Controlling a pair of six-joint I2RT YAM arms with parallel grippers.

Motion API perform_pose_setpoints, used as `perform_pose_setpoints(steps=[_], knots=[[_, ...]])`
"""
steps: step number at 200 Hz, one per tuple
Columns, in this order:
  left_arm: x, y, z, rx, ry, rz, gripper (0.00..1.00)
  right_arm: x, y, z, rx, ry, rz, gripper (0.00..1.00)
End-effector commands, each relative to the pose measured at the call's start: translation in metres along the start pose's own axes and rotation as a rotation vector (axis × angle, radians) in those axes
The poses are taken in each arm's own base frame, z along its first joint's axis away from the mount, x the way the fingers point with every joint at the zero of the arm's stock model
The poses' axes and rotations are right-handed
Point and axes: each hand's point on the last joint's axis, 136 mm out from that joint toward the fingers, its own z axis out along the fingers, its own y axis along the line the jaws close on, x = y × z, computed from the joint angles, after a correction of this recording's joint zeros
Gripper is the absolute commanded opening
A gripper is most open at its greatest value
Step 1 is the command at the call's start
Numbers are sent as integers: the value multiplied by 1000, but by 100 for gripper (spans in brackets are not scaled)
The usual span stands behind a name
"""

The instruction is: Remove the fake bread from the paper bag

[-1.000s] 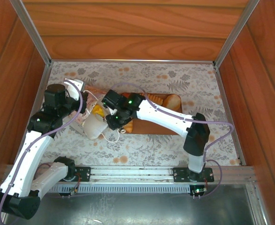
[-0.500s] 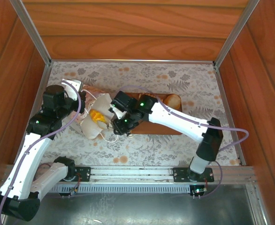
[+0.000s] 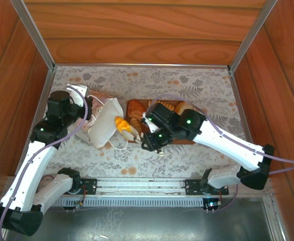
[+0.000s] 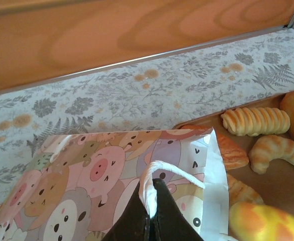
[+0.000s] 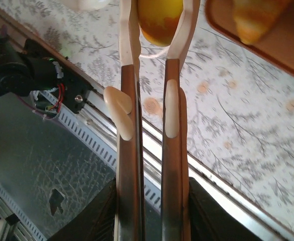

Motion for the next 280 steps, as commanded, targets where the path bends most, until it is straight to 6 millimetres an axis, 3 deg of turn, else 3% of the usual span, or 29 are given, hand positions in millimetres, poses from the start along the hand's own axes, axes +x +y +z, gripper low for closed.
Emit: perform_pose_setpoints(steps=[1,36,83,124,280], knots=[[-5,-2,3,7,-27,1,0,17,-28,-22,93,-38,110,33],[-5,-2,4,7,-36,8,0,43,-64,-34,189,-60,220,33],[-10,-3,-2,9,-62,15,0,80,-126,-55,399,-67,478,33],[-15,-6,-9,25,-92,11,0,92,-159,-63,453,-147,653,34],[-10,-6,-17,13,-121,53,0,78,-172,-28,442,-149,823,36]])
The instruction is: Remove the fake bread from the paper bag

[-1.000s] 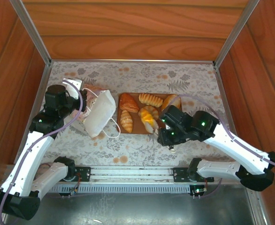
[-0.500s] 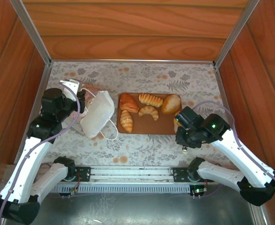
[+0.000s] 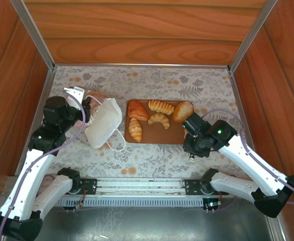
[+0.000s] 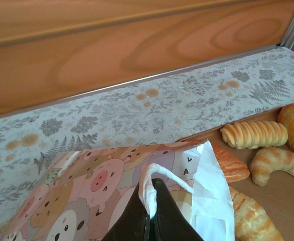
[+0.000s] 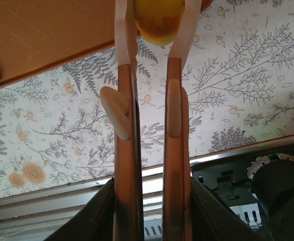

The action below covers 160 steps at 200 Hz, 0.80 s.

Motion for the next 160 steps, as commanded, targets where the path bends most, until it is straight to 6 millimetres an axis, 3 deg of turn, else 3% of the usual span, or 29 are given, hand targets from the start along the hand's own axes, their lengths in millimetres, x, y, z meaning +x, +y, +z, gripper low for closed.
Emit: perform_pose_setpoints(steps=[1,66,110,160], knots=[[-3,-2,-1,7,-24,17,0,-4,3,6,-12,-14,59,36],[-1,-3,1,11,-19,7,0,-12,18,30,-18,-6,102,36],[-1,-2,3,10,-16,4,0,-16,3,37,53,-39,153,35],[-2,-1,8,6,-5,10,0,-22,9,45,42,-41,159,37]])
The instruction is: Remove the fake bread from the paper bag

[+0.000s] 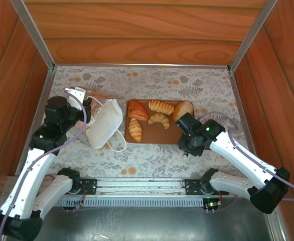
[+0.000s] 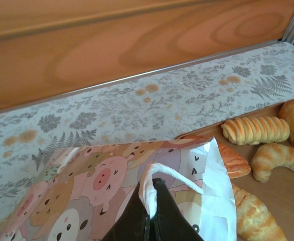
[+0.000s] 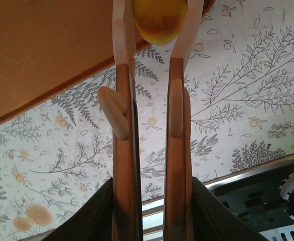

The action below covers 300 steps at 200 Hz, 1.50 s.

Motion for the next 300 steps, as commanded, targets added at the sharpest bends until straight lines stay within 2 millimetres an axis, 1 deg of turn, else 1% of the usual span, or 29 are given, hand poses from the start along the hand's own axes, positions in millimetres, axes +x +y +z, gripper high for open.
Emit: perform_pose_setpoints(steps=[1,25,45,61,88,117,156,179,194,221,300], knots=[[-10,-1,1,3,-26,12,0,-10,3,3,5,-40,35,37],[-8,-1,5,4,-16,17,0,-14,11,5,-21,-52,34,37],[-9,0,6,0,-15,25,0,-14,17,7,-34,-41,31,38],[-11,0,6,1,-17,32,0,-13,15,9,-19,-37,33,41],[-13,0,5,1,-21,30,0,-12,12,10,-9,-34,40,41],[-12,0,4,1,-21,30,0,-12,15,8,-17,-32,33,42],[-16,0,2,0,-33,27,0,-11,14,7,-3,-20,27,43],[-18,-1,4,3,-31,31,0,-9,7,7,27,-11,27,42],[-17,-1,4,7,-30,30,0,-8,5,5,25,-12,22,42],[-17,0,4,3,-29,32,0,-8,12,-1,-23,-11,1,42],[-17,-2,2,13,-36,25,0,-10,12,-23,-71,-41,-19,41]])
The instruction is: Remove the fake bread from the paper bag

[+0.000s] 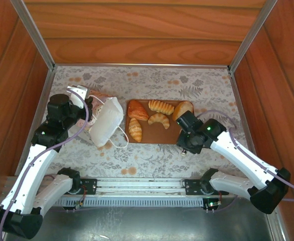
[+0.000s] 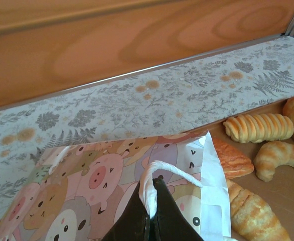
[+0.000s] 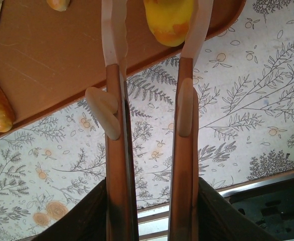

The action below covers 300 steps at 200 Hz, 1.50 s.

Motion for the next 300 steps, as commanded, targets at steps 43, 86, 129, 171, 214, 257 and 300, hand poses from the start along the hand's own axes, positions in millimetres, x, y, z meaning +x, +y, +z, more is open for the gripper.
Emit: perform_pose_setpoints(steps=[43,86,129,171,214,257,300], knots=[[-19,0,-6,-4,-53,13,0,-16,4,-39,-39,-85,-56,40],[-21,0,-8,-11,-60,20,0,-31,35,-79,-231,-181,-109,41],[-22,2,-10,-23,-66,39,0,-31,79,-111,-426,-173,-205,41],[-28,3,-19,-37,-94,81,0,-22,127,-131,-629,-135,-352,41],[-30,6,-24,-59,-103,89,0,-8,162,-138,-733,-51,-501,40],[-26,11,-30,-95,-91,111,0,24,189,-129,-781,76,-663,39],[-20,5,-34,-59,-46,193,0,63,218,-105,-775,163,-821,39]])
